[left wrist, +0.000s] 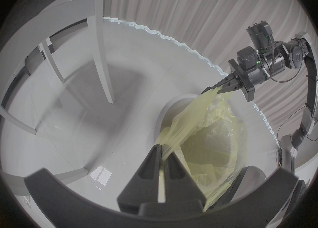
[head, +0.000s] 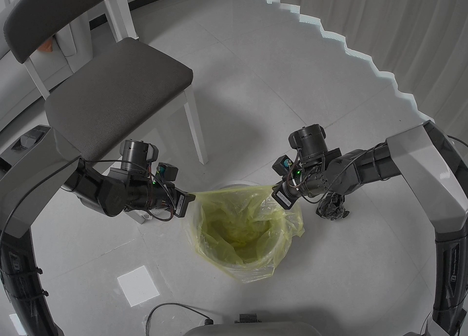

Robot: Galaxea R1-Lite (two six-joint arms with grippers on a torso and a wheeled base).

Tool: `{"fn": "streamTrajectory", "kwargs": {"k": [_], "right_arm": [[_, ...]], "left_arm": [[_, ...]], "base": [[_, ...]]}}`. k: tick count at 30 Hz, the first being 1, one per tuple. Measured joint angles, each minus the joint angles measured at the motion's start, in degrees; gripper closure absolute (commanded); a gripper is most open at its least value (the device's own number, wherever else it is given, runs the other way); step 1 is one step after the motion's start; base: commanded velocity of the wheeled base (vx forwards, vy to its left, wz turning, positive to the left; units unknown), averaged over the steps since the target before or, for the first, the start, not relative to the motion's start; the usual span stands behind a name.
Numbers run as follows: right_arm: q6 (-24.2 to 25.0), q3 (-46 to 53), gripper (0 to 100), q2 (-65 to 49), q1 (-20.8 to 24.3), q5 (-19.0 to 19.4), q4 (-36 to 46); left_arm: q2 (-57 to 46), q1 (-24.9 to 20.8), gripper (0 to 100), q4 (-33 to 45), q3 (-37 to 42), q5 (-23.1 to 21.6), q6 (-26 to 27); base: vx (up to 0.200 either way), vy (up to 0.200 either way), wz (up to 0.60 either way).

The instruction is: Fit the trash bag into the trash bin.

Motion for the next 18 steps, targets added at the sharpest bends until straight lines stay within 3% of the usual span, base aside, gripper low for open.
{"fn": "streamTrajectory", "kwargs": {"k": [18], "right_arm": [[-1.3, -6.0, 100, 3.6, -0.4, -0.6, 1.2]], "left_arm": [[3.0, 0.6, 100, -0.1, -4.5, 0.1, -1.8]], "base": [[0.0, 0.0, 0.0]]}}
